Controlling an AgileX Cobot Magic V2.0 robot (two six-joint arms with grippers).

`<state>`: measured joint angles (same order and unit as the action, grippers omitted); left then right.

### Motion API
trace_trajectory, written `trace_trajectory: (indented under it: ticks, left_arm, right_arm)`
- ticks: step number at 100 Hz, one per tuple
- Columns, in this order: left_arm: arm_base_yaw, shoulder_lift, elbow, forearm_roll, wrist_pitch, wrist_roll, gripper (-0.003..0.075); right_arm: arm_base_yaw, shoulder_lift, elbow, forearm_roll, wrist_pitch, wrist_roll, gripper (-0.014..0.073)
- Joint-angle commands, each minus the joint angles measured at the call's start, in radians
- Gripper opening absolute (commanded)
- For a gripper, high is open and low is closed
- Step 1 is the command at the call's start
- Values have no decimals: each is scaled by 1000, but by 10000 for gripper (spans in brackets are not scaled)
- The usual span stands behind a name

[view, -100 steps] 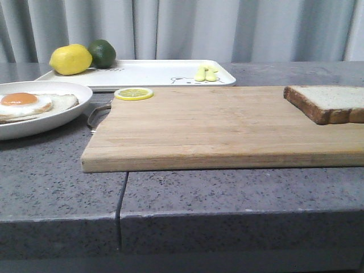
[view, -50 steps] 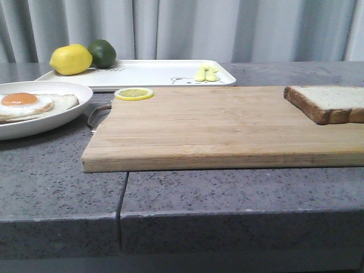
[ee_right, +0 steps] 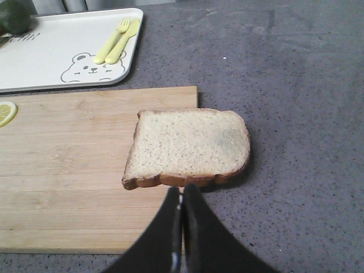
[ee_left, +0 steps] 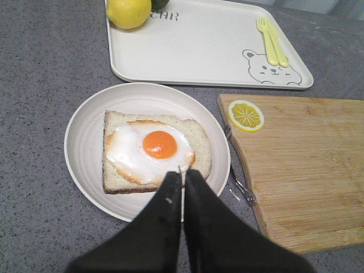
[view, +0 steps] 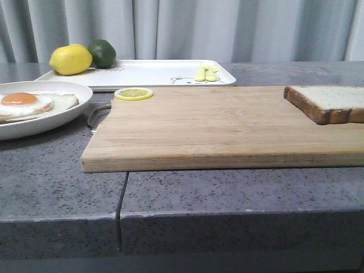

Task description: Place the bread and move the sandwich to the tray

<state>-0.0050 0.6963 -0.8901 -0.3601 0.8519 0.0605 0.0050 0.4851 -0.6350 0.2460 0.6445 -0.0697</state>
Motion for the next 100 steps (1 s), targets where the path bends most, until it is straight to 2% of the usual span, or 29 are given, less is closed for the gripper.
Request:
trace_trajectory:
  ticks: [1, 9, 16, 24, 29, 36, 45, 100]
  left_arm:
    - [3, 19, -36, -21, -62, 8, -18]
    - [3, 21, -36, -21, -64, 17, -6]
    - [3, 21, -36, -21, -81, 38, 43]
    - [3, 21, -36, -21, -80, 38, 139]
    - [3, 21, -36, -21, -80, 38, 206]
    - [3, 21, -36, -21, -80, 38, 311]
    - [3, 21, -36, -23, -86, 36, 377]
    - [3, 21, -36, -23, -86, 36, 366]
  right_arm:
    - [-2, 16, -36, 15, -58, -3, 29]
    - [-2, 16, -36, 15, -59, -3, 153]
    - [-2, 16, -36, 15, -59, -3, 279]
    - [-2, 16, -36, 15, -60, -3, 392]
    - [-2, 16, -36, 15, -62, -3, 425]
    - [-2, 16, -36, 15, -67, -3, 431]
    - [-2, 16, -36, 15, -73, -3, 431]
    - [-2, 16, -36, 15, -85, -3, 430]
